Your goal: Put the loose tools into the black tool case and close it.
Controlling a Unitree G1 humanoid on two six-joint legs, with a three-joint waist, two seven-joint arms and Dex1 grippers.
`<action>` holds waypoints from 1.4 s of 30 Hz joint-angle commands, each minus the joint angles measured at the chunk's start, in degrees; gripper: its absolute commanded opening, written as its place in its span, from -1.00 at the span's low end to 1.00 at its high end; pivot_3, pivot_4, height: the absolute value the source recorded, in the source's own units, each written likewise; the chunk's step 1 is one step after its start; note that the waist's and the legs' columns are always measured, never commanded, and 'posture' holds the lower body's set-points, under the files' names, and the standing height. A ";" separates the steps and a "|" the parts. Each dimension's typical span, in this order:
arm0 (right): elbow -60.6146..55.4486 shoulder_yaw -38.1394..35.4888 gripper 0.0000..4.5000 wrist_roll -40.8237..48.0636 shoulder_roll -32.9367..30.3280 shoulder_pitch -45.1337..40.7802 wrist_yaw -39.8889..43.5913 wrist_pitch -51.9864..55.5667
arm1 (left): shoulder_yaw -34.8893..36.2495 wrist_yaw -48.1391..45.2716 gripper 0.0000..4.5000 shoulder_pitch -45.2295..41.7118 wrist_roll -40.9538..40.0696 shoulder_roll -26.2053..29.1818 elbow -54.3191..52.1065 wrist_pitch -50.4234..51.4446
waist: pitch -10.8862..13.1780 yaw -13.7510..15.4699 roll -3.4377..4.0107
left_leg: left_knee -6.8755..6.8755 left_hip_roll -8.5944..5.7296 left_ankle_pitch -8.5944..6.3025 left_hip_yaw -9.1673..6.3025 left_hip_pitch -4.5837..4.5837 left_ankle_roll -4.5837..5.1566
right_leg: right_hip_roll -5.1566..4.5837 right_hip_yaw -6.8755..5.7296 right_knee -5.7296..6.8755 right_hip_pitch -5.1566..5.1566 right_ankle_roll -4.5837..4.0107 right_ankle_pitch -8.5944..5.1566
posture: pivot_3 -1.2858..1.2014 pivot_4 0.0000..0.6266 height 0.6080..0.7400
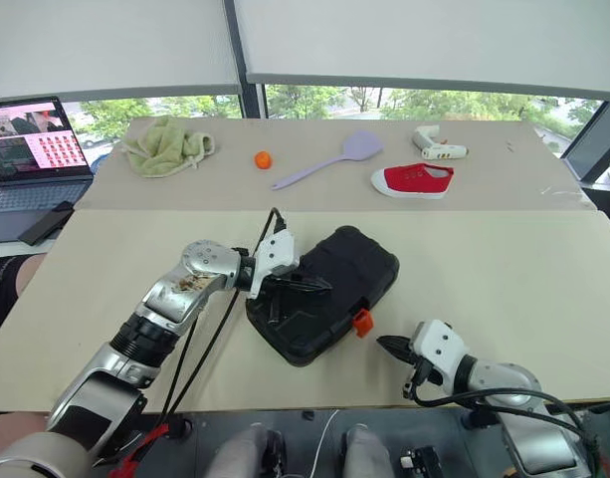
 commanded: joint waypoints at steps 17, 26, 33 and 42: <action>-0.49 2.27 -1.00 -2.68 6.71 -7.74 -3.55 -2.39 | -4.88 2.45 -0.98 8.28 4.35 0.08 -0.39 8.01 | -1.15 -0.04 0.26 | 0.00 0.02 -0.25 -0.11 0.23 0.03 | -0.02 0.04 -0.05 0.23 -0.16 0.00 | 0.03 -0.52 1.00; -5.17 -0.05 -1.00 5.72 9.33 -7.48 -2.03 3.37 | -5.55 2.43 -0.98 8.83 4.97 0.85 0.35 8.53 | -1.17 -0.63 0.29 | -0.04 0.13 -0.25 -0.11 0.31 0.02 | 0.02 0.14 -0.05 0.23 -0.22 0.02 | 0.03 -0.52 1.00; -3.56 -0.72 -1.00 5.51 10.19 -8.52 -2.36 2.57 | -6.22 2.24 -0.98 9.38 5.00 1.29 -0.19 9.56 | -1.19 -0.80 0.31 | -0.07 0.14 -0.26 -0.10 0.33 0.01 | 0.03 0.16 -0.05 0.21 -0.20 -0.02 | 0.03 -0.52 1.00; -6.94 -0.08 -1.00 10.36 10.02 -9.80 -0.16 9.51 | -6.62 2.03 -0.98 9.61 4.89 1.49 -0.37 10.32 | -1.19 -1.03 0.31 | -0.11 0.18 -0.27 -0.11 0.38 0.00 | 0.02 0.19 -0.06 0.22 -0.24 -0.04 | 0.03 -0.52 1.00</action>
